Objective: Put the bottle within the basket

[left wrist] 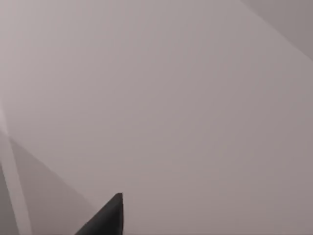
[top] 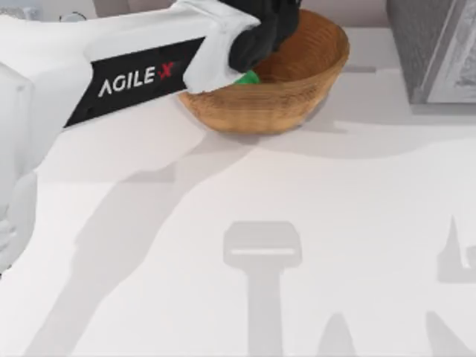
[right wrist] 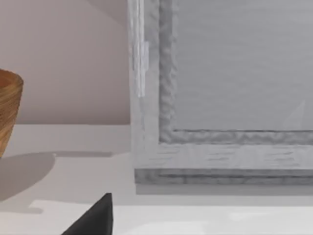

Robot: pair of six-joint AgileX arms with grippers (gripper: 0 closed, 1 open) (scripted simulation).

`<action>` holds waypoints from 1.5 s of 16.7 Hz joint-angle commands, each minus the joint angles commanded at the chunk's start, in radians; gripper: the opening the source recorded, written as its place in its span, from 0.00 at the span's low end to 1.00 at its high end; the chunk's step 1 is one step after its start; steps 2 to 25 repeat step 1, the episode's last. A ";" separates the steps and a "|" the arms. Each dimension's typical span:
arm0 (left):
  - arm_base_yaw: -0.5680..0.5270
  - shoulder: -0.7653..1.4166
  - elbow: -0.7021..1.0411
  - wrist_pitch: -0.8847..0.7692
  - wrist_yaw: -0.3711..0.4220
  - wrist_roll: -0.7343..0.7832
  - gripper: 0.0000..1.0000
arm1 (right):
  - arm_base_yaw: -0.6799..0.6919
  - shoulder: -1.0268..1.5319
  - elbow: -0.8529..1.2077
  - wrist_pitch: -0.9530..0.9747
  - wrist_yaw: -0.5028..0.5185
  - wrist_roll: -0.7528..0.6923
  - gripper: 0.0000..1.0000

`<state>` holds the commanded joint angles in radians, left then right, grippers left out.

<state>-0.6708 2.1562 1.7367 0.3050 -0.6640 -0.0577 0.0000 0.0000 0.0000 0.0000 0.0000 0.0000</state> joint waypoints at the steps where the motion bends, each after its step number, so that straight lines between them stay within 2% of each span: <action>1: 0.000 0.000 0.000 0.000 0.000 0.000 1.00 | 0.000 0.000 0.000 0.000 0.000 0.000 1.00; 25: 0.000 0.000 0.000 0.000 0.000 0.000 1.00 | 0.000 0.000 0.000 0.000 0.000 0.000 1.00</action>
